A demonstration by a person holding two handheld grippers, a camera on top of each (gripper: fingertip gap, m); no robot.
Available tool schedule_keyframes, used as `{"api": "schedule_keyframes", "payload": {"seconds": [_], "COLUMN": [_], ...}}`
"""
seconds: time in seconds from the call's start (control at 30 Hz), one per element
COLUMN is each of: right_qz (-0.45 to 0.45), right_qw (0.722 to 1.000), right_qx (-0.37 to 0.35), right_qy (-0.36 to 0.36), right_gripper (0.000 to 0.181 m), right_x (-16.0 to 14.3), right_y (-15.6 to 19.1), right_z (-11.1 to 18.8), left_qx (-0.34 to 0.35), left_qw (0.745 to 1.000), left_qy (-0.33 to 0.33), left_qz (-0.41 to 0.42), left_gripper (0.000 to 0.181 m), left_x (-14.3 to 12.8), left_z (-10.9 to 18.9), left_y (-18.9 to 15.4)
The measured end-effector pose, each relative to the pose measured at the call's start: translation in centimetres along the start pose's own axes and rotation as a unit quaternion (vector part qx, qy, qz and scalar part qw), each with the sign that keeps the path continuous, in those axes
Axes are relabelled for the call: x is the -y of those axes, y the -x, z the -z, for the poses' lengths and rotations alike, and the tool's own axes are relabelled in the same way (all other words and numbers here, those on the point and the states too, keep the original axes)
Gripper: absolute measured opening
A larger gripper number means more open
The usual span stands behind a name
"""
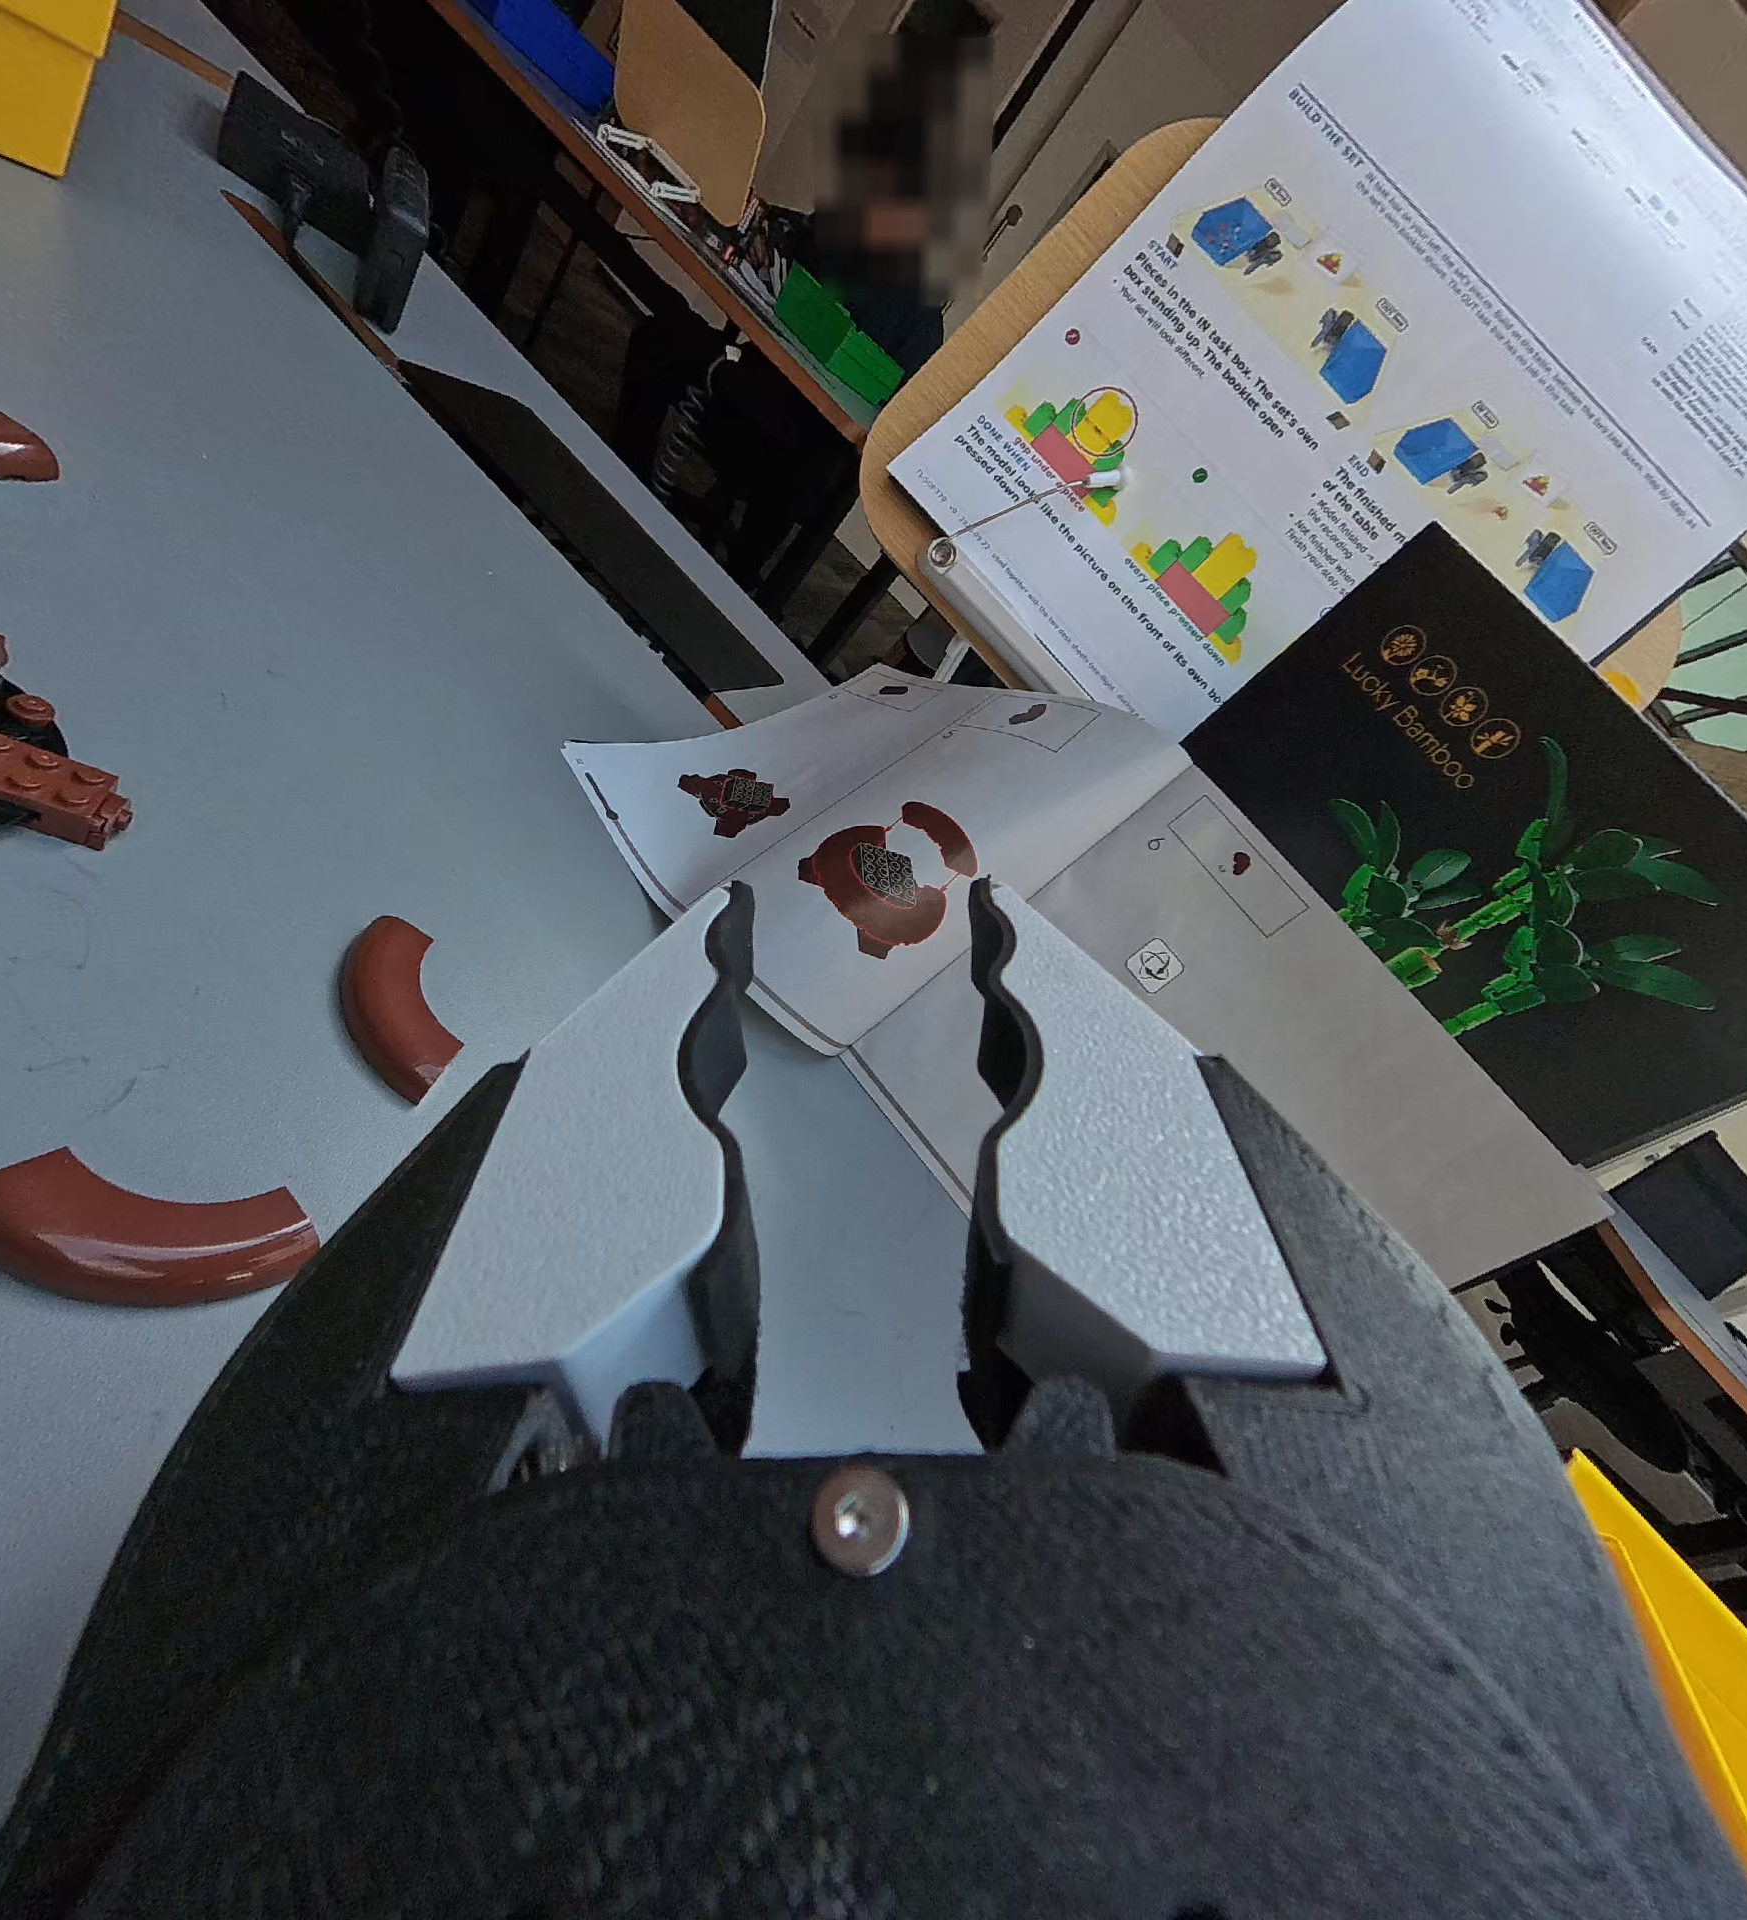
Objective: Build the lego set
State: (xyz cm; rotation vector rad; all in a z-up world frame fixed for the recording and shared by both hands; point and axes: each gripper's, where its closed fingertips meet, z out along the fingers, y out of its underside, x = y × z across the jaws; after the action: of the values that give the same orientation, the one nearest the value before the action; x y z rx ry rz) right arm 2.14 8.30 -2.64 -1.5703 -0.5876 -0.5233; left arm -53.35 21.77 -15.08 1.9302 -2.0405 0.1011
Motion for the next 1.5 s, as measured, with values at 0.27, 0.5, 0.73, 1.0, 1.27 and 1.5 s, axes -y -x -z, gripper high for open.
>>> {"api": "schedule_keyframes", "payload": {"seconds": [0.27,0.5,0.73,1.0,1.27,1.5], "right_qz": [0.009,0.010,0.011,0.007,0.006,-0.003], "right_qw": [1.000,1.000,1.000,1.000,1.000,1.000], "right_qx": [0.007,0.015,0.015,0.015,0.017,0.014], "right_qy": [0.004,0.004,0.002,0.001,-0.002,-0.020], "right_gripper": [0.042,0.042,0.042,0.042,0.041,0.040], "right_x": [0.0,0.1,0.2,0.2,0.3,1.3], "right_y": [0.4,0.6,0.6,0.4,0.4,0.3], "right_z": [-0.1,0.0,0.1,0.2,0.3,0.8], "left_qx": [0.076,0.090,0.162,0.137,0.146,0.226], "left_qw": [0.994,0.986,0.986,0.989,0.986,0.970], "left_qy": [-0.072,-0.006,0.043,0.061,0.075,-0.018], "left_qz": [0.024,0.141,0.006,0.012,0.022,0.088], "left_gripper": [0.021,0.038,0.034,0.032,0.016,0.014], "left_x": [0.6,-3.1,-3.7,-3.9,-4.2,-2.8], "left_z": [3.0,2.2,0.6,-0.5,0.0,4.9], "left_y": [1.4,1.1,1.7,2.0,2.0,1.7]}}
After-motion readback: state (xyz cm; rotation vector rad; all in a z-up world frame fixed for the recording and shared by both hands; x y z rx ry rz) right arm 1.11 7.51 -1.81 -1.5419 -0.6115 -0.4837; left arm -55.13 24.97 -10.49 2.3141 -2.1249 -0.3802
